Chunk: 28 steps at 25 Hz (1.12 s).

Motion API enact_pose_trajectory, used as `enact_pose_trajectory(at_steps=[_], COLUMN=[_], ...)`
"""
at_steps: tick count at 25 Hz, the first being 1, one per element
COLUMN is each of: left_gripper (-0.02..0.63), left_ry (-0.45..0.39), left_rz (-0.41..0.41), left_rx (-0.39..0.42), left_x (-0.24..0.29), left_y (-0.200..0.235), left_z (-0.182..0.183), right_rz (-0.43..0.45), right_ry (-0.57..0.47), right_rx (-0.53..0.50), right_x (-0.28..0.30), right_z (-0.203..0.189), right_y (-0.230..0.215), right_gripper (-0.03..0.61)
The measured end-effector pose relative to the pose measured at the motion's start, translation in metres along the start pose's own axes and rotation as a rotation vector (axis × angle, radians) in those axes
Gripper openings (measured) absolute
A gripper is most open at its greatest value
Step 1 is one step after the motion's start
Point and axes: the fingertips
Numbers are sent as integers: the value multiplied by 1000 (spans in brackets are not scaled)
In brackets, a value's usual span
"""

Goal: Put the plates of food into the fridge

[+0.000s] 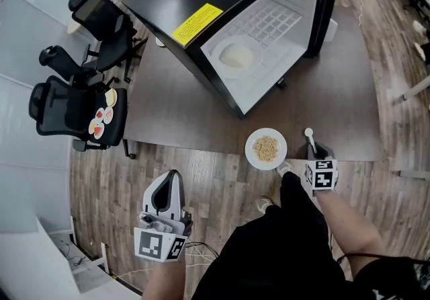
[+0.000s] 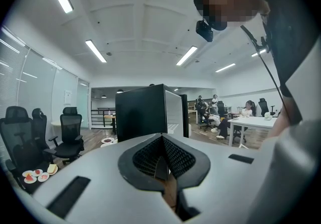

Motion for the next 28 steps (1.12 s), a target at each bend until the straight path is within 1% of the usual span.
enact_pose_trajectory(at_steps=[3,10,19,28], left_gripper=[3,3,3,3], left_ry=[-3,-21,-41,-66], left_rz=[-5,10,33,40], left_rx=[2,-9,-19,-3], left_x=[8,18,30,40], left_y=[-4,-4,1,4], left_z=[4,13,23,41], right_rz=[5,15,29,48], right_ry=[-2,-25,-70,-125], right_rx=[14,-11,-28,-29], right_x=[-2,-8,-13,-24], right_z=[5,29,72,118], right_y=[-6,-15,-23,-28], right_gripper=[58,57,57,57])
Point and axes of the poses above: the fingertips, and each gripper's own axes: x forward along the fingers, y to its left, z out of its top, and after that the axes turned 9 degrees about y, right-handed
